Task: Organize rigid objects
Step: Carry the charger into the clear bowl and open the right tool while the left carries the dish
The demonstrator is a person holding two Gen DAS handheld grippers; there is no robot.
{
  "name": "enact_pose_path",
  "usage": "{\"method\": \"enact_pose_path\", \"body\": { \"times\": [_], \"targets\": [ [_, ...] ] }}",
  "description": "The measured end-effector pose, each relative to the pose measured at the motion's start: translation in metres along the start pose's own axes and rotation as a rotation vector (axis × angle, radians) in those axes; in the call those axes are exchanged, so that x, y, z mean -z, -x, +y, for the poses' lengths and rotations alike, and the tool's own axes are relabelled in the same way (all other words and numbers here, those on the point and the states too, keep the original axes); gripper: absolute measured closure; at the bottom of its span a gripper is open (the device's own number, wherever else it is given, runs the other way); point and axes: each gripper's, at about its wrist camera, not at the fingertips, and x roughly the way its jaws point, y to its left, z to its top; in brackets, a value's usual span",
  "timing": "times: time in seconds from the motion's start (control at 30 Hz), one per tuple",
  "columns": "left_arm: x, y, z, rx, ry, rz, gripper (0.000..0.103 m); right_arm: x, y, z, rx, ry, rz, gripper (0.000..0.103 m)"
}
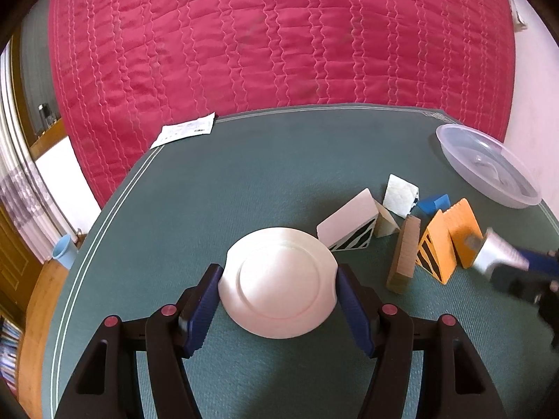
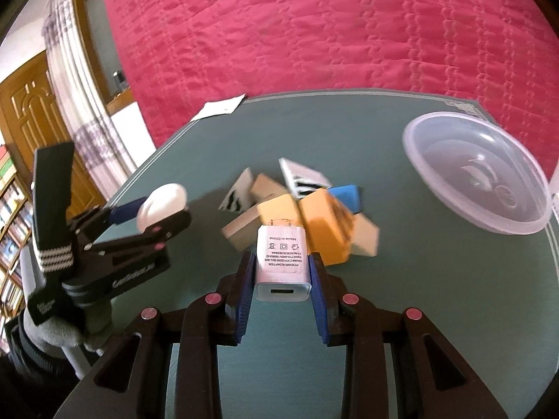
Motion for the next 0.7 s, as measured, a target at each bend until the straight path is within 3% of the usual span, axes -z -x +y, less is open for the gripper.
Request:
{"method": "enact_pose_path", "body": {
  "times": [0.37,0.7],
  "targets": [
    [0.001,0.008,-0.019,-0.025,-0.071,-0.038,0.035,-0.017,0.02,-0.041,0.098,-0.052,-0.059,0.072],
    [0.004,0.01,-0.03,-0.039,-0.104,-0.052,0.035,-0.037,0.018,-0.086,0.239,-0.107,-0.09,0.072]
  ]
}}
